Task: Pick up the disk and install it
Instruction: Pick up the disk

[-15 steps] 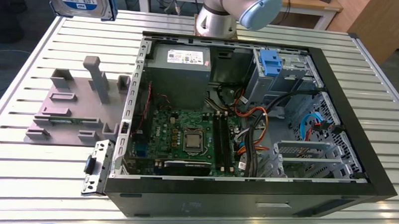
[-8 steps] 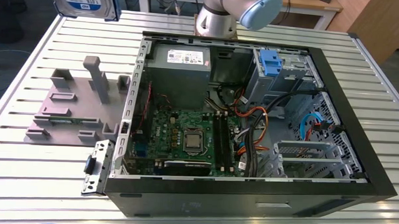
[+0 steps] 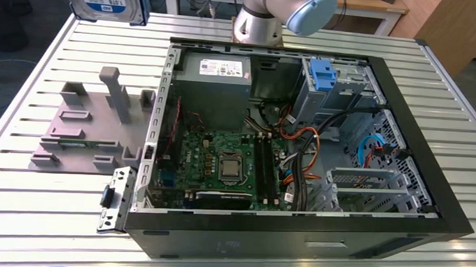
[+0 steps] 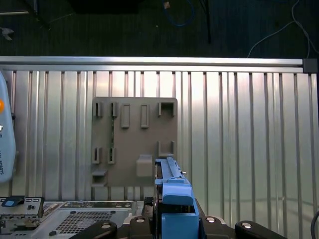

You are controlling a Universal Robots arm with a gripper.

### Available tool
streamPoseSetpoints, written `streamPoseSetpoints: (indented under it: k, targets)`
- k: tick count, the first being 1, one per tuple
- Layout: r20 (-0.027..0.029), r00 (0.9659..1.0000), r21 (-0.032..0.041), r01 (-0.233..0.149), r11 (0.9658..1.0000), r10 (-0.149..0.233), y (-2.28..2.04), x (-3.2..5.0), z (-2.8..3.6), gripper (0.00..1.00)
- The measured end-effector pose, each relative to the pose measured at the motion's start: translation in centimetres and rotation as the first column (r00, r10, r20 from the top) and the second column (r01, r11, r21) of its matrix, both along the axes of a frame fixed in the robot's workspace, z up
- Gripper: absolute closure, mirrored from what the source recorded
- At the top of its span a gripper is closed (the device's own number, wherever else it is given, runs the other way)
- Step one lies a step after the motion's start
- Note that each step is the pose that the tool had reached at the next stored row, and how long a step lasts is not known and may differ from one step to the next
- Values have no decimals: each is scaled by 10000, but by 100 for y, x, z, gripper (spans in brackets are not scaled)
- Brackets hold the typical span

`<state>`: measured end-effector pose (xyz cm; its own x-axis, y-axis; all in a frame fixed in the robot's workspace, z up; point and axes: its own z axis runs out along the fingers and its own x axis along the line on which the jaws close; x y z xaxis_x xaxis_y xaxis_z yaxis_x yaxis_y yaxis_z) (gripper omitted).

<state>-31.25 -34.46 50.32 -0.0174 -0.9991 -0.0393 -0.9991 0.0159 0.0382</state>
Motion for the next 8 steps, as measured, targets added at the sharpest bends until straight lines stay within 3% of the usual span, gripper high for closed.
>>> streamPoseSetpoints:
  k: [8]
  targets:
    - [0,10000,0,0,10000,0,0,72,0,63]
